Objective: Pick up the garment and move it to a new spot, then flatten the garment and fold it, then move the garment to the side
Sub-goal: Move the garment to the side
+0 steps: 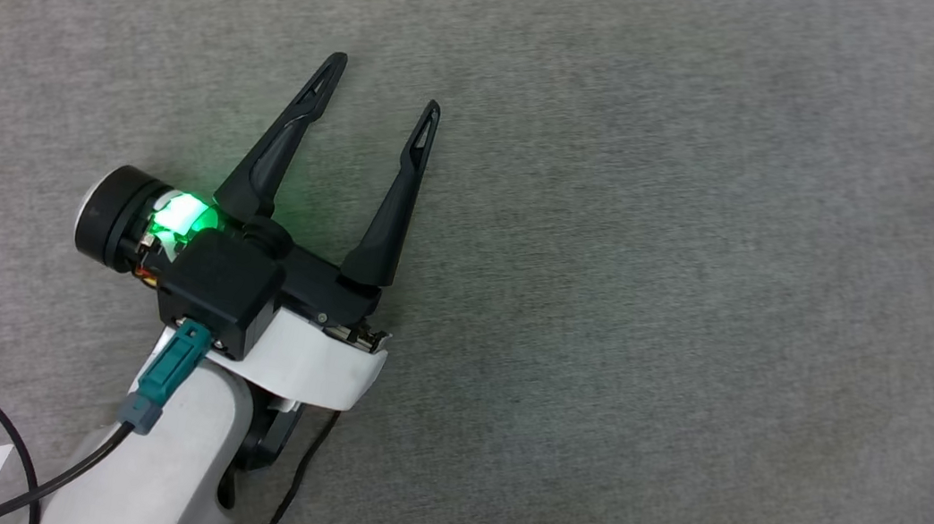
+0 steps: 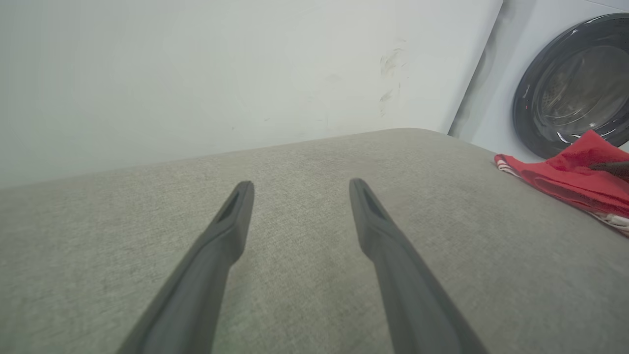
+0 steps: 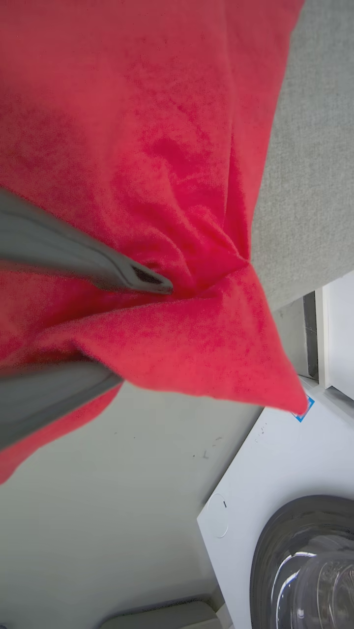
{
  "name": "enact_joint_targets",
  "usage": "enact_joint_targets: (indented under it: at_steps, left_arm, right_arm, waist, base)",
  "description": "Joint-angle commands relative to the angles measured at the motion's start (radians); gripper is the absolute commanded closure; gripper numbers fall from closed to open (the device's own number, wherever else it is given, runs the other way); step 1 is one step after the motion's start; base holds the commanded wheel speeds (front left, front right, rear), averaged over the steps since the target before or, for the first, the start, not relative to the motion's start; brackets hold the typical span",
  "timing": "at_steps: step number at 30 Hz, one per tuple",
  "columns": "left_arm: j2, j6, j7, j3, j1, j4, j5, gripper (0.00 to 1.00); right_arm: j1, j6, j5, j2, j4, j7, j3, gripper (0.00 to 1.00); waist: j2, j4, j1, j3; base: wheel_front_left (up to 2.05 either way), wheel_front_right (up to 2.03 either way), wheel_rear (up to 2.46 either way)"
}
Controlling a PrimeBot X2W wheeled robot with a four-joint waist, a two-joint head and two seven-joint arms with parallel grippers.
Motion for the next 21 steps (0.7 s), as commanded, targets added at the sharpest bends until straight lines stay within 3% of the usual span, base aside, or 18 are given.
enact_joint_targets:
  at_steps: [1, 11, 21]
  left_arm:
    - [0.005, -0.003, -0.006, -0.003, -0.011, -0.002, 0.007, 0.0]
    - [-0.002, 0.008, -0.026, 0.001, 0.055, 0.054, -0.032, 0.0]
    - [-0.037, 0.053, -0.047, 0.032, 0.197, 0.131, -0.104, 0.0]
  right_arm:
    - [-0.012, -0.001, -0.022, 0.015, 0.024, -0.023, -0.021, 0.0]
    - [0.038, -0.001, -0.136, 0.031, 0.088, -0.102, -0.147, 0.0]
    - [0.209, -0.001, -0.118, 0.097, -0.025, -0.127, -0.089, 0.0]
  waist:
    - [-0.0001, 0.014, -0.0002, 0.009]
    - [-0.0001, 0.011, -0.0002, -0.129]
    - [-0.0001, 0.021, -0.0002, -0.369]
  base:
    - [0.0, 0.0, 0.0]
    - [0.0, 0.0, 0.0]
    - [0.0, 0.0, 0.0]
